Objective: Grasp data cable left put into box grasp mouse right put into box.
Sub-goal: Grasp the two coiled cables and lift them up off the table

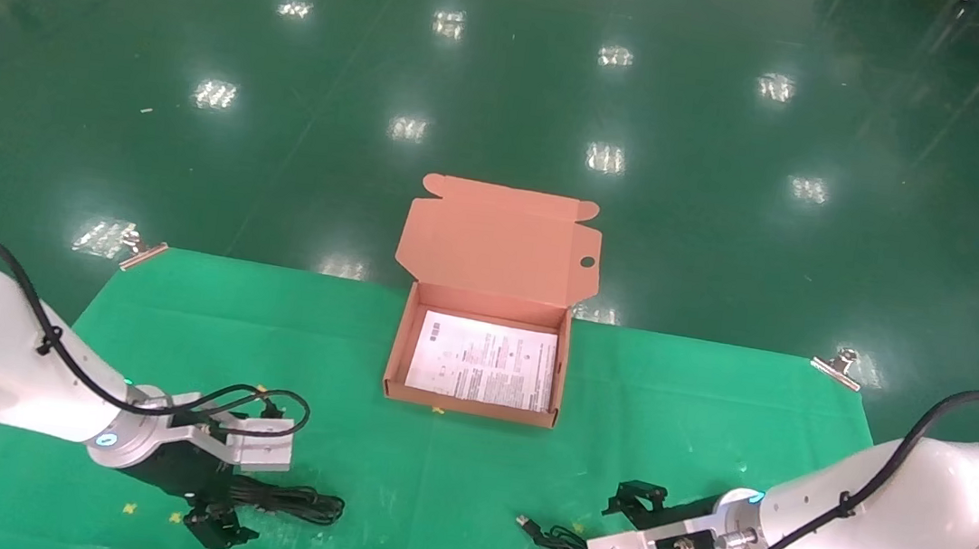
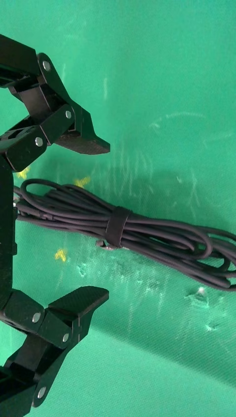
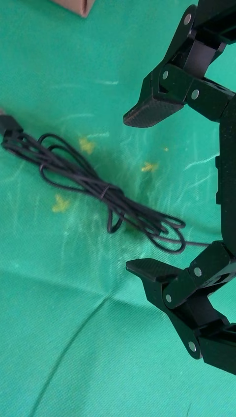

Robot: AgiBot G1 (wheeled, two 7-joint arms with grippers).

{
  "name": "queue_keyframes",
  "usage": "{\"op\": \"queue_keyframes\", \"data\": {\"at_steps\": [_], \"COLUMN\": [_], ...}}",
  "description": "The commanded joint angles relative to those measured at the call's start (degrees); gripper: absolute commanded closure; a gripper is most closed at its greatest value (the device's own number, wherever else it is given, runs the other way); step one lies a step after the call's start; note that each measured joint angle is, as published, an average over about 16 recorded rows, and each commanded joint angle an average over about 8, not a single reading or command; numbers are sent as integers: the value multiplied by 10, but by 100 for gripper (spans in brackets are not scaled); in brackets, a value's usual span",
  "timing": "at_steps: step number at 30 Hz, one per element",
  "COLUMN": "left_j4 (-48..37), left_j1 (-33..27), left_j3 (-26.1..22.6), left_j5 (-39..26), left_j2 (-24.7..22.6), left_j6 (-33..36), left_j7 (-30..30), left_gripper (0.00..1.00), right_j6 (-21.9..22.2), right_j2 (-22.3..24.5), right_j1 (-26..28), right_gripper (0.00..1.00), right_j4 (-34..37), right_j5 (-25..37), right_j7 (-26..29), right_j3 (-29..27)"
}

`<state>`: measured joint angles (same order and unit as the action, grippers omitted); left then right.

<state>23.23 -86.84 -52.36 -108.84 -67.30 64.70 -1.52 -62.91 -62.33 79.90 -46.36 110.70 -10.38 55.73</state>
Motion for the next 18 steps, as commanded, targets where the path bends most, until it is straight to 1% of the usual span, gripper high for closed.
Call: {"op": "queue_keyframes", "data": {"at_steps": [1, 18], "left_j4": [-3, 7], "left_j1": [0, 0], "left_j3": [-1, 0], "left_j5": [-1, 1], "left_j2": [-2, 3], "left_j6": [-2, 3], "left_j7": [1, -3], "left_gripper": [100, 100], "right_j6": [2, -4], "right_j2": [-1, 2], "right_j1": [-1, 1], "right_gripper": [100, 100], "right_j4": [3, -6], "right_j5": [1, -1], "right_j7": [-1, 2], "right_j3": [0, 0]}}
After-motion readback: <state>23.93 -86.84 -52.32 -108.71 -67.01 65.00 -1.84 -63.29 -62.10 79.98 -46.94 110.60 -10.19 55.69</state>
